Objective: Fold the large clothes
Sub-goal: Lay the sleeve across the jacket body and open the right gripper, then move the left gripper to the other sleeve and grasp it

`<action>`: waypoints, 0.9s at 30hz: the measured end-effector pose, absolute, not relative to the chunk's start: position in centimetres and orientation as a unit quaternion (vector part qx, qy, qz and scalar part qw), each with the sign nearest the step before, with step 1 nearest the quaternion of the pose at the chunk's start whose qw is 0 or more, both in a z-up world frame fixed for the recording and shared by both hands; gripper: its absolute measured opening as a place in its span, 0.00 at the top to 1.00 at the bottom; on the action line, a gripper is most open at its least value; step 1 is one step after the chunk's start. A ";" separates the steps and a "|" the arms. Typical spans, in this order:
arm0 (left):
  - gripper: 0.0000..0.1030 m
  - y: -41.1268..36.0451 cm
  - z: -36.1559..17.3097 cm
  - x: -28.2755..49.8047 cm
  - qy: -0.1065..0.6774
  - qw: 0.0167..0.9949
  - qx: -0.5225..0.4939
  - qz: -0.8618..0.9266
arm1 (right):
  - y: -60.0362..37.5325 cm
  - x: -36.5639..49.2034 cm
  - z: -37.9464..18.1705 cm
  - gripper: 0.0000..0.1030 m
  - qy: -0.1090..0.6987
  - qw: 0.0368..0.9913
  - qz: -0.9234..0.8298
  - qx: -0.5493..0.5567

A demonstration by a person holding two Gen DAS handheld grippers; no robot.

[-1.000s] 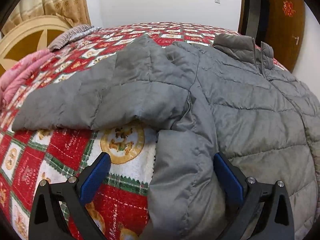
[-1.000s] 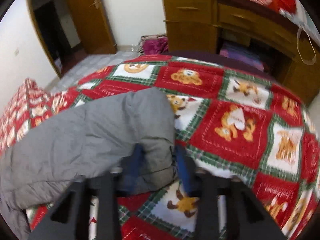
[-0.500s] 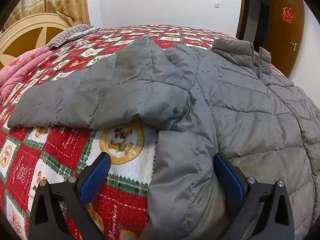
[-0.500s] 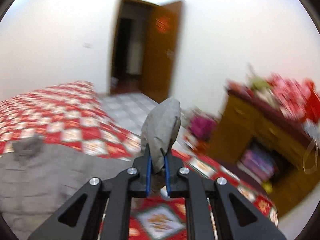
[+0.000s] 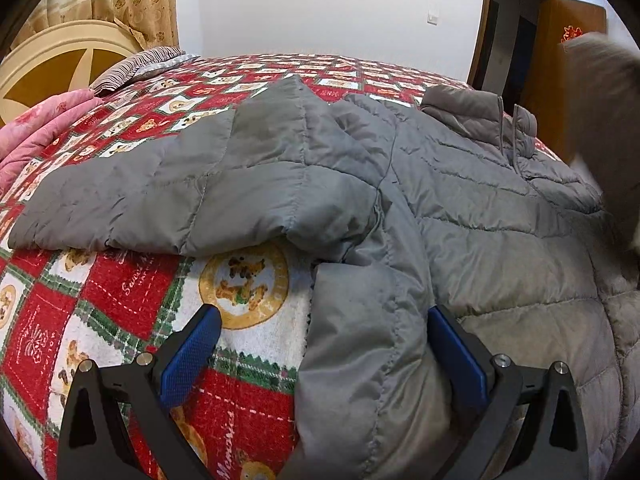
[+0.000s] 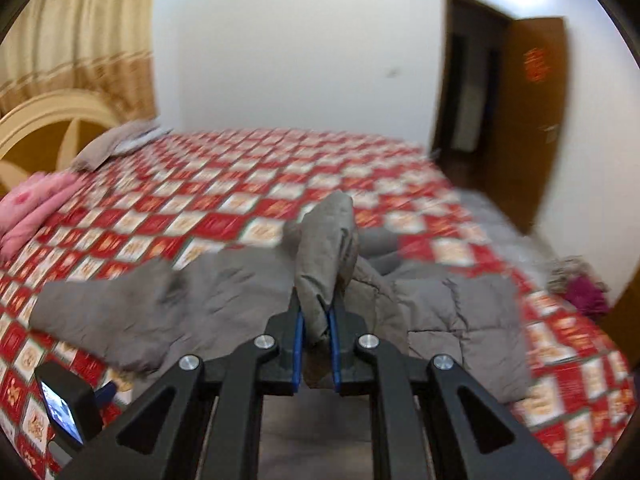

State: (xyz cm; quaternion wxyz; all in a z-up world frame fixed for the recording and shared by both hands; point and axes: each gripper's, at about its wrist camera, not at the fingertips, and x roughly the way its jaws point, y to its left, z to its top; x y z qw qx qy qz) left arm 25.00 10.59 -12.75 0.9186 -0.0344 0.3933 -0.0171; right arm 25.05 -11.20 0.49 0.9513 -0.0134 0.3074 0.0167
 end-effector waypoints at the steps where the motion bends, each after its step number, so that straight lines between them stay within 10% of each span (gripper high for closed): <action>1: 0.01 10.7 -12.7 25.0 0.392 0.919 -0.037 -0.019 | -10.3 25.7 -1.1 0.87 0.320 0.947 0.029 -0.011; 10: 0.01 11.1 -12.8 24.8 0.380 0.923 -0.053 -0.030 | -8.1 27.2 -7.0 0.80 0.376 0.915 0.143 0.038; 12: 0.01 11.1 -12.8 24.8 0.380 0.923 -0.054 -0.030 | -8.8 27.5 -6.6 0.38 0.388 0.901 0.176 0.077; 14: 0.01 11.1 -12.8 24.8 0.380 0.923 -0.052 -0.030 | -10.8 26.8 -5.3 0.21 0.371 0.899 0.190 0.134; 19: 0.01 11.1 -12.9 24.7 0.382 0.922 -0.050 -0.029 | -16.9 23.6 -0.6 0.23 0.302 0.930 0.136 0.160; 23: 0.01 10.9 -12.8 24.9 0.388 0.920 -0.044 -0.025 | -21.1 22.5 0.1 0.53 0.307 0.948 -0.006 0.088; 27: 0.01 10.4 -12.9 25.2 0.399 0.917 -0.027 -0.013 | -26.1 22.8 -3.1 0.56 0.338 0.933 -0.101 0.076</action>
